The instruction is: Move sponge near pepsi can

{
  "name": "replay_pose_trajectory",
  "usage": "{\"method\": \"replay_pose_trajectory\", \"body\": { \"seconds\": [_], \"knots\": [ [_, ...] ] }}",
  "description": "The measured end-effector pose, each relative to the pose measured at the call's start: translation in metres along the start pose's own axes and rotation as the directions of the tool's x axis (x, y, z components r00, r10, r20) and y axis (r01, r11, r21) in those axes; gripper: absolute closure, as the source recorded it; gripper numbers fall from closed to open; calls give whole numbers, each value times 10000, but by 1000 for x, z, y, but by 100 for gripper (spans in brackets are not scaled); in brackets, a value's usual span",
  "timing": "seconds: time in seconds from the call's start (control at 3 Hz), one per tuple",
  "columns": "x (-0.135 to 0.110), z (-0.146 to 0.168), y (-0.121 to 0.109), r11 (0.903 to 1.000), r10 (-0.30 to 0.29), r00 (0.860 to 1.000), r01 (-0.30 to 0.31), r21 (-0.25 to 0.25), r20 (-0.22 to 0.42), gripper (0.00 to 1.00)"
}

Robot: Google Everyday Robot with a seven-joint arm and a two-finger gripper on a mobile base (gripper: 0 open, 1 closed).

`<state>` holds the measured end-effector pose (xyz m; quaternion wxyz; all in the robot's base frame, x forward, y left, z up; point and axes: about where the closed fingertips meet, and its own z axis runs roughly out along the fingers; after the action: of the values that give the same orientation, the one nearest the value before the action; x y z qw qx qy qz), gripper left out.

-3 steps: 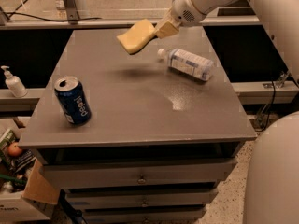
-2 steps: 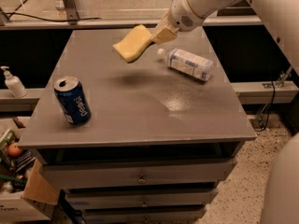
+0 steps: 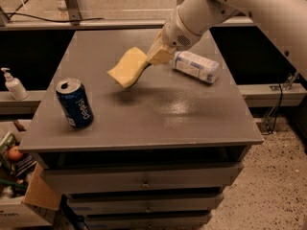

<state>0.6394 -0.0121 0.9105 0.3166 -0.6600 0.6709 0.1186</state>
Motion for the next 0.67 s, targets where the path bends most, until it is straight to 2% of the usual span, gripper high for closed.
{"method": "replay_pose_trajectory", "body": {
  "seconds": [0.67],
  "knots": [
    [-4, 28, 45, 9941, -429, 9987, 399, -1008, -275, 100]
  ]
}}
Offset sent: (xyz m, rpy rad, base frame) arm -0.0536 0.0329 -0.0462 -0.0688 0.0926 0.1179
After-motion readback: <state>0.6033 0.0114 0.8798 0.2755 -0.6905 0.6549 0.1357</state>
